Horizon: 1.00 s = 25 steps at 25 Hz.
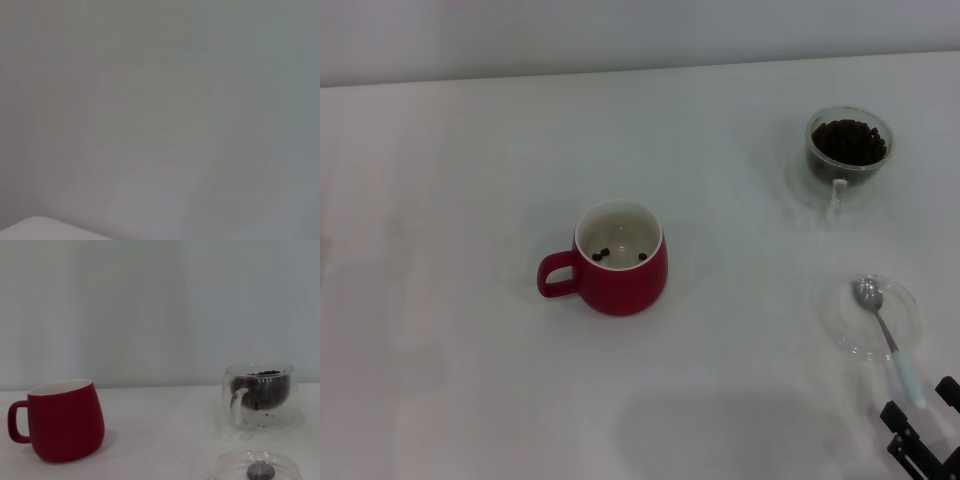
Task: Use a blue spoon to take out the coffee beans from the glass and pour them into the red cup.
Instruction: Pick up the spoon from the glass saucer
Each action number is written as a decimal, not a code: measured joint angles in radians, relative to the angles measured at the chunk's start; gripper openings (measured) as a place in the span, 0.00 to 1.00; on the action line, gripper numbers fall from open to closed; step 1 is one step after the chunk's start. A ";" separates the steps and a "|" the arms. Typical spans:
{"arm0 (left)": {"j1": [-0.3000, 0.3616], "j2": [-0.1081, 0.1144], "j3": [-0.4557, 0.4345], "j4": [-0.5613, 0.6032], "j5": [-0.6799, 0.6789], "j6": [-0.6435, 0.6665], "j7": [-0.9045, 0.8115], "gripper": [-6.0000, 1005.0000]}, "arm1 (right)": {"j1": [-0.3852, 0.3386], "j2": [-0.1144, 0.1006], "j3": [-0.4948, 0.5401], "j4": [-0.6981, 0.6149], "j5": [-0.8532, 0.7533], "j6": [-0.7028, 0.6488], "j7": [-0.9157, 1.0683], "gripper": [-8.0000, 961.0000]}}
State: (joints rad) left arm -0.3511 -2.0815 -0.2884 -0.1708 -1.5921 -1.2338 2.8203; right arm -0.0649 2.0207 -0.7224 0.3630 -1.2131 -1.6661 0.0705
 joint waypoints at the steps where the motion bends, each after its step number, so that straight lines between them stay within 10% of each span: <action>1: 0.000 0.000 0.000 0.000 0.000 0.000 0.000 0.88 | 0.000 0.000 0.003 0.000 0.000 0.001 0.000 0.79; 25: -0.001 0.000 0.000 0.003 0.000 0.001 0.001 0.88 | 0.025 0.001 0.023 0.001 0.000 0.013 0.000 0.60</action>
State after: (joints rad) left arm -0.3520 -2.0817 -0.2884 -0.1679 -1.5923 -1.2324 2.8210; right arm -0.0401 2.0218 -0.6994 0.3636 -1.2133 -1.6528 0.0705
